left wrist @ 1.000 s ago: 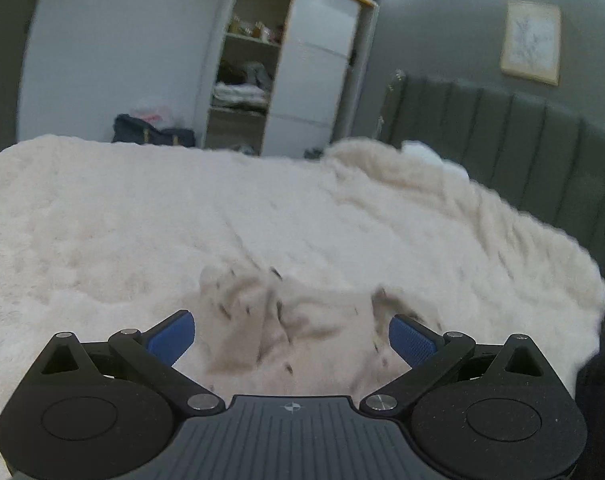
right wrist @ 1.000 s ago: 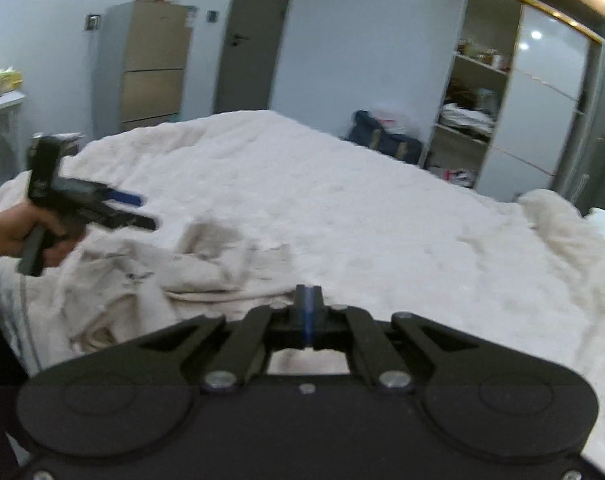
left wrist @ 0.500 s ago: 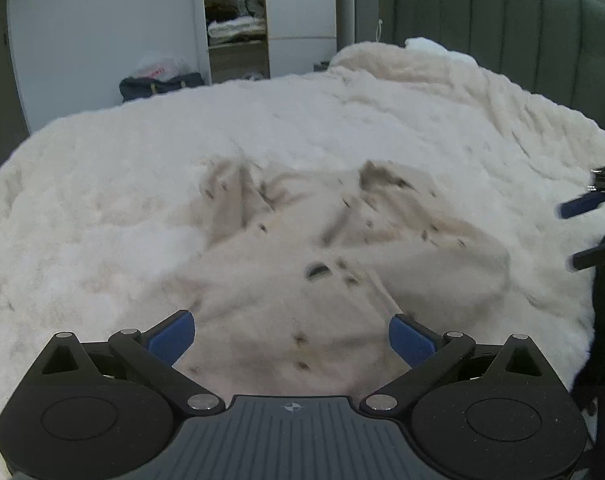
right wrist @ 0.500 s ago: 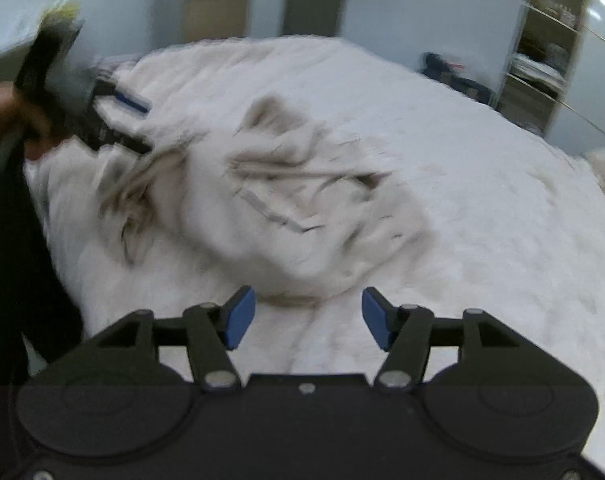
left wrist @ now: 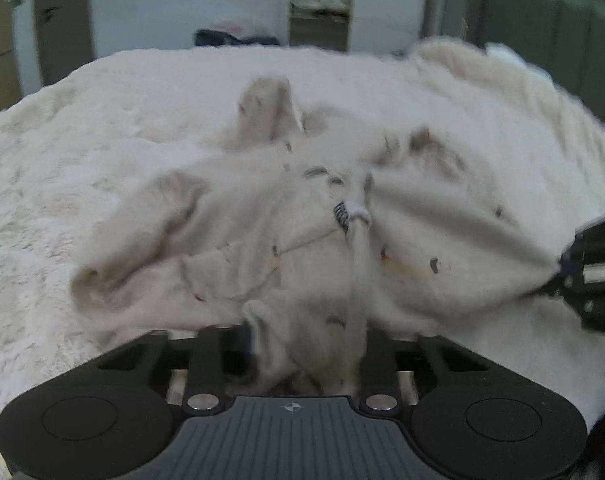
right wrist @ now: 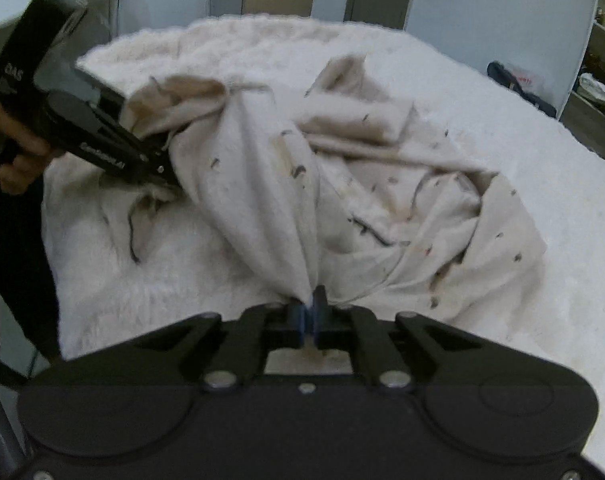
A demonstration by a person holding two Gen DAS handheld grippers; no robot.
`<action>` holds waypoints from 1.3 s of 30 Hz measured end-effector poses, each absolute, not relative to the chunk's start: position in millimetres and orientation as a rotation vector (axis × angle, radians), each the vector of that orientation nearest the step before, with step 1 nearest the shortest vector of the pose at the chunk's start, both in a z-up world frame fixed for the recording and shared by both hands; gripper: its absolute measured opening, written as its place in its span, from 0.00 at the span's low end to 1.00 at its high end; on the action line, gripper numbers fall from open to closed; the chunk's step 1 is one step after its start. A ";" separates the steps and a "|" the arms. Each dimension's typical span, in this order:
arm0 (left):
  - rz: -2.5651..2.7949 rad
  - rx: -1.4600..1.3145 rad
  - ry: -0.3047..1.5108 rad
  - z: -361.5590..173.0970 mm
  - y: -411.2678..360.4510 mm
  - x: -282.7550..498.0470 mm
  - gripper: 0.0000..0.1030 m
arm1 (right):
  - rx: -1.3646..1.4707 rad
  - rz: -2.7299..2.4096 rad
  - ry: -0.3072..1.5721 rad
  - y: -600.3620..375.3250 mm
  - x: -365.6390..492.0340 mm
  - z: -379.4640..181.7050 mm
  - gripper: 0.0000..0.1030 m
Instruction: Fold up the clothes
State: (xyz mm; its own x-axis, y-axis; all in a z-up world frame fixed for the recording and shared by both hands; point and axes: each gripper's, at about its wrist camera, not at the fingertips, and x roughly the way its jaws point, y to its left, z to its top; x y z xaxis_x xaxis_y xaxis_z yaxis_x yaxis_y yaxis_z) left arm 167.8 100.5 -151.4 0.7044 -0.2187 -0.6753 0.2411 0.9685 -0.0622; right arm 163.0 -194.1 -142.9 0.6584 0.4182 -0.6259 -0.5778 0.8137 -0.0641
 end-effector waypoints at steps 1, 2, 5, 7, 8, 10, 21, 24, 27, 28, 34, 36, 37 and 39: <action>-0.249 0.001 0.728 -143.5 101.8 167.4 0.22 | -0.241 0.571 0.625 -200.2 163.1 -139.7 0.01; -0.239 -0.021 0.704 -132.9 101.8 166.1 0.21 | -0.189 0.563 0.591 -212.8 162.6 -132.5 0.00; -0.248 -0.063 0.636 -97.6 95.7 160.5 0.21 | -0.119 0.549 0.515 -233.1 158.0 -119.8 0.00; -0.281 -0.087 0.598 -77.3 88.2 157.7 0.21 | -0.019 0.526 0.431 -257.6 152.6 -106.0 0.00; -0.301 -0.099 0.581 -67.5 83.5 156.6 0.21 | 0.018 0.513 0.392 -267.9 149.6 -101.1 0.00; -0.344 -0.118 0.550 -50.7 73.7 153.8 0.21 | 0.077 0.494 0.331 -285.0 144.8 -93.6 0.00; -0.546 -0.219 0.525 1.2 40.4 151.7 0.31 | 0.274 0.385 0.074 -375.3 95.9 -85.5 0.01; -0.519 -0.128 0.657 -29.9 32.4 148.0 0.36 | 0.219 0.412 0.175 -379.2 93.5 -93.3 0.09; -0.515 -0.124 0.691 -51.2 33.2 141.1 0.49 | 0.115 0.482 0.304 -377.2 87.7 -107.9 0.11; -0.497 -0.131 0.697 -57.6 35.9 137.6 0.65 | 0.108 0.496 0.322 -378.0 86.1 -110.1 0.11; -0.311 -0.196 0.716 -74.9 60.4 127.9 0.83 | 0.177 0.373 0.313 -412.4 65.8 -126.9 0.21; -0.302 -0.219 0.714 -73.4 70.5 128.5 0.83 | 0.238 0.329 0.292 -424.9 62.8 -129.5 0.21; -0.300 -0.224 0.708 -73.0 76.6 127.8 0.84 | 0.255 0.315 0.285 -428.2 62.4 -130.5 0.21; -0.280 -0.235 0.682 -66.5 80.0 126.5 0.86 | 0.271 0.289 0.283 -430.2 62.2 -135.0 0.22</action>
